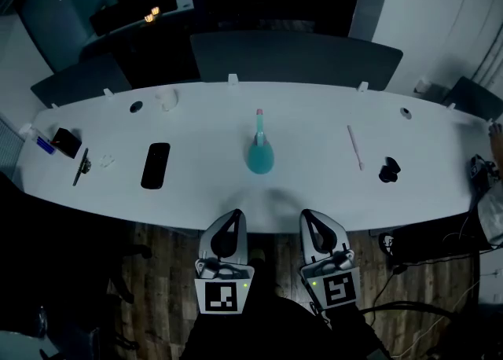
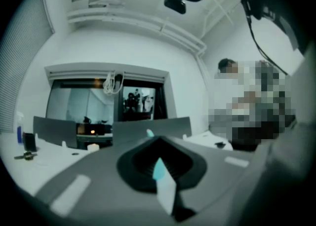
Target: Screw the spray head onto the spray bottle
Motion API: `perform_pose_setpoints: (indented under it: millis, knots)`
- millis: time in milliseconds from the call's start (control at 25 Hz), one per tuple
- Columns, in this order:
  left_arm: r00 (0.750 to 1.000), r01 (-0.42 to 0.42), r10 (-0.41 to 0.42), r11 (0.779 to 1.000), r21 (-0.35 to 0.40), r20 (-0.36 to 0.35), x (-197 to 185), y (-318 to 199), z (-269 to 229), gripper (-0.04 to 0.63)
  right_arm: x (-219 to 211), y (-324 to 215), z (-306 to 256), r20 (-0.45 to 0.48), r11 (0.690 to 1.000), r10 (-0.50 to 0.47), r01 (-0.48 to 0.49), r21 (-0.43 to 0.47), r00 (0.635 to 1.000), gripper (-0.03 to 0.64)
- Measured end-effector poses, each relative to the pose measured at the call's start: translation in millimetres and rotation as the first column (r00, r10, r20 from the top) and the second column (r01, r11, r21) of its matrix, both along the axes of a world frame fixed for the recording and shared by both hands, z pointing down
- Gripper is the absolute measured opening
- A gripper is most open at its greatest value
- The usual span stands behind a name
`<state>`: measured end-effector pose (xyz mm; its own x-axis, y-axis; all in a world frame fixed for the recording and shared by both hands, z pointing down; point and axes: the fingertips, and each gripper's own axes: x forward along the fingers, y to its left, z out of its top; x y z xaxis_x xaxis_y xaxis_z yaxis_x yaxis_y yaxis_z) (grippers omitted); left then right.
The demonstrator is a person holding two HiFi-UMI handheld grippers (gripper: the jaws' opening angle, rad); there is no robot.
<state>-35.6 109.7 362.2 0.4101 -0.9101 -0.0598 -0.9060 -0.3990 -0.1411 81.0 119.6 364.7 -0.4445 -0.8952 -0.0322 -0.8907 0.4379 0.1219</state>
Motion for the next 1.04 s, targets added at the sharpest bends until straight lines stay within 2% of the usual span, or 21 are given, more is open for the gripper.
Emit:
perform_pose_setpoints:
  millis: [200, 400, 600, 720, 880, 1040]
  knots:
    - [0.999, 0.035, -0.036, 0.999, -0.004, -0.009, 4.1, 43.3, -1.2, 0.003, 0.1, 42.2, -3.5, 0.000, 1.000, -0.021, 0.021, 0.007, 1.000, 0.005]
    - [0.999, 0.040, -0.040, 0.999, -0.002, -0.012, 1.8, 62.6, -6.3, 0.003, 4.2, 61.9, -10.8, -0.005, 1.000, -0.021, 0.021, 0.022, 1.000, 0.005]
    - [1.000, 0.006, -0.007, 1.000, 0.030, 0.031, 4.2, 63.6, -12.7, 0.003, 2.3, 63.7, -14.5, -0.006, 1.000, 0.003, -0.003, 0.026, 1.000, 0.005]
    - [1.000, -0.003, 0.003, 1.000, 0.007, 0.023, -3.8, 60.9, -9.2, 0.003, -6.6, 61.3, -12.8, -0.012, 1.000, 0.015, -0.015, 0.023, 1.000, 0.005]
    - [1.000, -0.017, 0.017, 1.000, 0.019, 0.010, -12.2, 53.0, -11.4, 0.003, -17.5, 54.4, -12.9, -0.009, 0.999, 0.025, -0.025, 0.020, 1.000, 0.005]
    - [0.997, -0.040, 0.038, 0.999, 0.036, 0.068, -17.9, 49.8, -11.4, 0.003, -29.7, 48.3, -14.7, -0.018, 0.999, 0.032, -0.032, 0.023, 0.999, 0.005]
